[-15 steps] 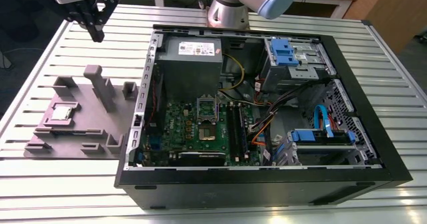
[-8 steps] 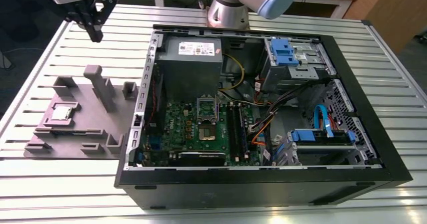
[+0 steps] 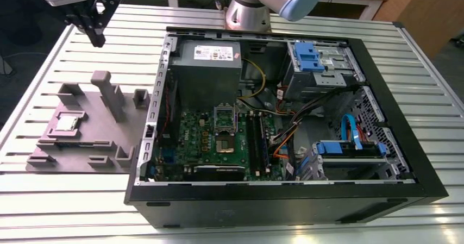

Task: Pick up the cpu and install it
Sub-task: 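Reach for the cpu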

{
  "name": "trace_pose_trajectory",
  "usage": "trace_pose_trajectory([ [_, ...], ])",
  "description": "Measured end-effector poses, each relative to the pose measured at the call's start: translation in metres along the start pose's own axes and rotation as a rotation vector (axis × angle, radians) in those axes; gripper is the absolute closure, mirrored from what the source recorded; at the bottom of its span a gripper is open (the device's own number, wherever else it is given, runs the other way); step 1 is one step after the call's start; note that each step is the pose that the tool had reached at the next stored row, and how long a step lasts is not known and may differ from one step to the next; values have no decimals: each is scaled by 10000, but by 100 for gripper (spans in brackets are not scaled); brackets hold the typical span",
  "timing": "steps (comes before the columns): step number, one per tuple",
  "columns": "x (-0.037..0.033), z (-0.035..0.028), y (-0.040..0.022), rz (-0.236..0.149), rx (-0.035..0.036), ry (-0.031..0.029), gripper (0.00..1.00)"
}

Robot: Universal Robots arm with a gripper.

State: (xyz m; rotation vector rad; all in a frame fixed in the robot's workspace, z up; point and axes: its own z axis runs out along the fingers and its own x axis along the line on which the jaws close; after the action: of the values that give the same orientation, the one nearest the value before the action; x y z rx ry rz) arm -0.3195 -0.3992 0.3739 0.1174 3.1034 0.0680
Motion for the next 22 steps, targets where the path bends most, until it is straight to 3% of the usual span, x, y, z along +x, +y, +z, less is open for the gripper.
trace_pose_trajectory([
  [10,145,19,-15,-1,0,0,90],
  [22,208,28,-21,0,-1,-1,90],
])
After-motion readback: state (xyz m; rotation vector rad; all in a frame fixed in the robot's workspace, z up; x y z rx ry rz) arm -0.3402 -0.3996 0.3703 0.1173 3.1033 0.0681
